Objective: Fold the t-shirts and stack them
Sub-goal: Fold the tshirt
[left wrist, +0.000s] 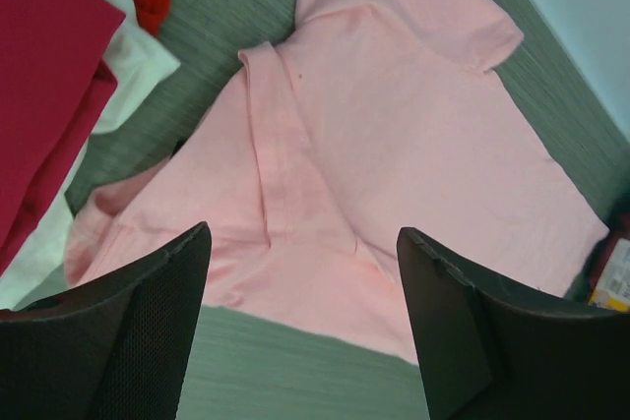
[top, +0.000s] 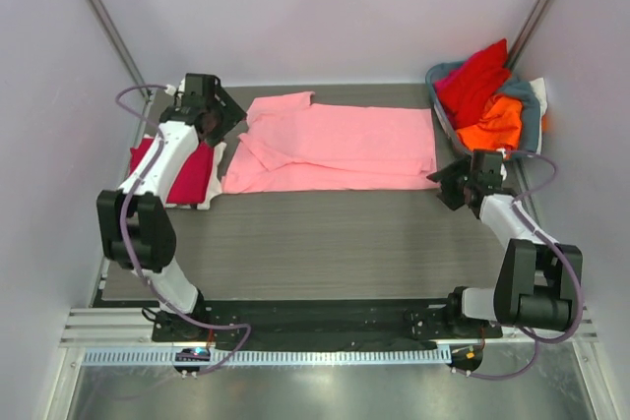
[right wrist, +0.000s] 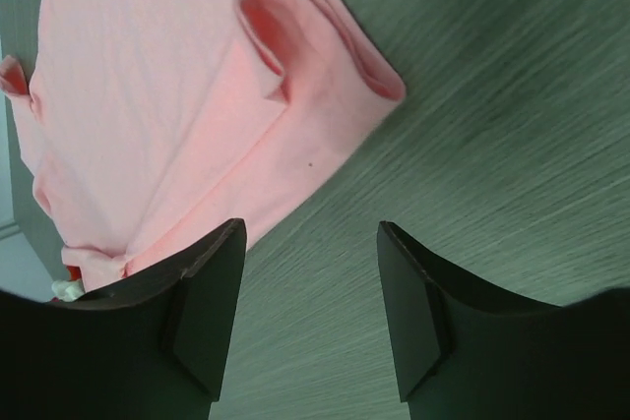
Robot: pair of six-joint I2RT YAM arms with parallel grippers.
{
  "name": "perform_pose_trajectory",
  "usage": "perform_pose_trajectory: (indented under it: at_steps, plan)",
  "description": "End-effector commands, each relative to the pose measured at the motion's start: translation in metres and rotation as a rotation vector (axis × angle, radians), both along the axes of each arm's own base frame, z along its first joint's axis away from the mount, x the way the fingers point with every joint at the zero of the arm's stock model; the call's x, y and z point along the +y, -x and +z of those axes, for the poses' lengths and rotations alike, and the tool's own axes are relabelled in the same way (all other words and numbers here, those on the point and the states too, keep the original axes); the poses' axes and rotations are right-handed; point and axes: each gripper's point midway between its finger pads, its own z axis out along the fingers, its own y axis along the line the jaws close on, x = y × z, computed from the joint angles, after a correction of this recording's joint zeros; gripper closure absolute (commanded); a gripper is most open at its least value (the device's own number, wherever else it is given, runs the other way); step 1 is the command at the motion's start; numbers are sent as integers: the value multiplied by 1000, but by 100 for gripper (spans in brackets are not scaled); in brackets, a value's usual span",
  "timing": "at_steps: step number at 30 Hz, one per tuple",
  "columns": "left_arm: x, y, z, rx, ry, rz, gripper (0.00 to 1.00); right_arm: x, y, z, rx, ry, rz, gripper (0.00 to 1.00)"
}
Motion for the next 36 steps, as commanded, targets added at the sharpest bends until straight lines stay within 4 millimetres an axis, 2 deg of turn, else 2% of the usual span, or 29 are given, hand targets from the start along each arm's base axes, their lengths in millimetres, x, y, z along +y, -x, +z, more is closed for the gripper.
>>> perform_pose_trajectory:
  at_steps: [1, 2, 3, 4, 6, 8, 9, 10, 11, 12, 15, 16, 18, 19, 21, 24, 25, 27, 28, 29, 31, 32, 34, 35, 36]
  plan:
    - [-9, 28, 33, -91, 60, -24, 23, -7, -4, 5, -130, -8, -86, 39]
    - [-8, 42, 15, -54, 68, -23, 24, -8, -1, 0, -128, -14, -100, 40]
    - [-10, 49, 15, -60, 78, -31, 25, -9, -10, 9, -191, -13, -105, 40]
    - [-12, 57, 28, -98, 96, -42, 26, -10, -8, 3, -191, -10, -117, 40]
    - [-13, 74, 17, -82, 104, -50, 26, -15, -12, -1, -197, -7, -143, 39]
    - [-16, 90, 22, -97, 128, -69, 27, -19, -17, -10, -186, 3, -164, 39]
    - [-16, 100, 12, -73, 130, -71, 27, -21, -21, -9, -196, 5, -175, 39]
    - [-15, 107, 18, -94, 135, -73, 27, -24, -23, -11, -194, 9, -188, 39]
    - [-16, 112, 18, -96, 141, -76, 27, -24, -25, -20, -175, -2, -200, 40]
    - [-16, 120, 7, -71, 142, -76, 28, -25, -29, -20, -185, -7, -211, 40]
    - [-12, 135, 8, -88, 144, -61, 29, -26, -35, -35, -163, -35, -242, 42]
    - [-10, 141, 0, -74, 138, -56, 29, -24, -35, -37, -158, -38, -244, 43]
    - [-7, 148, 2, -89, 135, -46, 29, -27, -37, -43, -156, -18, -268, 44]
    - [1, 152, -5, -81, 104, -16, 29, -28, -38, -45, -151, -15, -274, 46]
    - [7, 155, -4, -96, 88, 10, 29, -30, -40, -49, -141, -3, -285, 49]
    - [13, 161, -6, -96, 76, 39, 29, -32, -40, -54, -110, 12, -291, 65]
    - [14, 162, -6, -97, 82, 50, 29, -32, -40, -56, -105, 17, -286, 76]
    - [19, 166, -12, -84, 75, 84, 29, -32, -36, -58, -83, 28, -279, 87]
    - [20, 168, -13, -86, 78, 97, 29, -32, -34, -59, -76, 30, -279, 96]
    - [22, 169, -14, -87, 83, 112, 29, -33, -32, -54, -83, 43, -275, 99]
    - [22, 172, -19, -90, 93, 122, 30, -35, -19, -58, -56, 61, -279, 99]
    - [21, 172, -21, -91, 100, 123, 30, -36, -16, -49, -77, 65, -280, 99]
    - [20, 175, -29, -78, 106, 124, 30, -41, 2, -56, -38, 80, -283, 99]
    - [19, 176, -31, -76, 111, 123, 31, -42, 6, -50, -51, 78, -280, 99]
    - [18, 176, -34, -72, 114, 120, 31, -42, 17, -57, -21, 80, -269, 99]
